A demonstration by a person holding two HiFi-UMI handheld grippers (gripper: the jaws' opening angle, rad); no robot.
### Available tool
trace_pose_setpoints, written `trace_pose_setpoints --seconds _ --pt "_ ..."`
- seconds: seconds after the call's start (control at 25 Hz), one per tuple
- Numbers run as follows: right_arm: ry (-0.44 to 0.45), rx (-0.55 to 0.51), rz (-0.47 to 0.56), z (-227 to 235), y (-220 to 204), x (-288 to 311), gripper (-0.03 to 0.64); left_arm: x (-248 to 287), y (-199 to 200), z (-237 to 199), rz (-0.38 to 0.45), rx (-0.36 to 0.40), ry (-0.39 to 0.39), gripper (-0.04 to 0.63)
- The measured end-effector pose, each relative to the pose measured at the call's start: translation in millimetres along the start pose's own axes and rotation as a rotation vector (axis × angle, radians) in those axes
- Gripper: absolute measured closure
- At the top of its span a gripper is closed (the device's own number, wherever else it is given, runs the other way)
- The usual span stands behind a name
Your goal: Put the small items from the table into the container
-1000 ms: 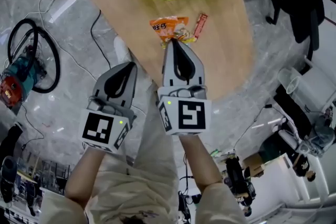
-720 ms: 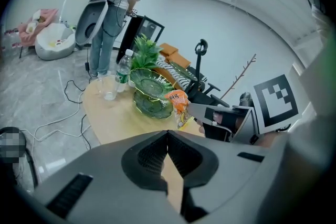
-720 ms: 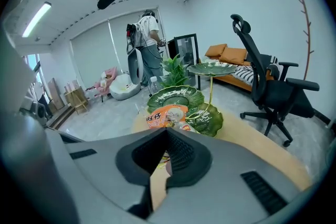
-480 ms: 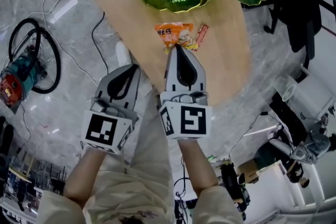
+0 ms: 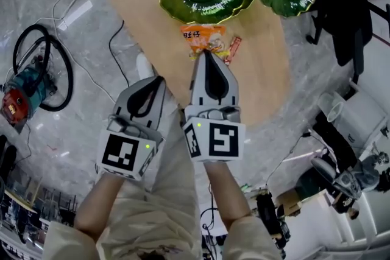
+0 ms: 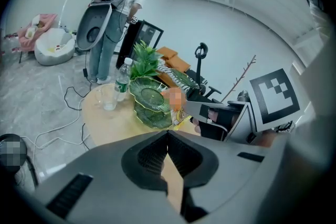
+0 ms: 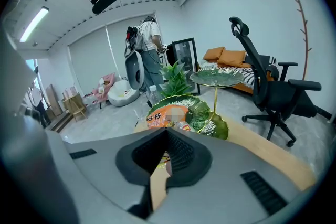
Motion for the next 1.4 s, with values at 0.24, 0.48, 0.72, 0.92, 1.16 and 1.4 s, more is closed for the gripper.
trace_pose_setpoints --seconds 0.24,0.48,0.72,0.92,1.16,1.4 --pt "0.004 0.001 0.009 -4 13 13 0.612 4 13 -7 0.002 -0.003 0.0 0.589" --pt "-0.005 -0.008 0.016 -3 21 31 0.612 12 23 -21 0.009 -0.004 0.0 0.589" --pt "-0.013 -0.018 0.024 -1 29 45 0.612 17 29 -24 0.003 -0.007 -0.014 0.589" --pt "-0.011 -0.033 0.037 0 38 60 0.612 20 39 -30 0.015 -0.015 -0.012 0.589" --pt "-0.019 -0.031 0.05 1 48 79 0.612 22 44 -42 0.009 0.004 -0.015 0.589" --pt "-0.031 -0.015 0.033 2 43 88 0.612 24 49 -48 0.014 -0.022 -0.009 0.589"
Point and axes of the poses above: the fingertips, and each gripper's own axes: x forward along the fingers, z to its right, y out of its top, the point moved 8 cm from there along -x, backward along the fingers, and after that the axes turned 3 degrees about x, right-handed, at the moved point
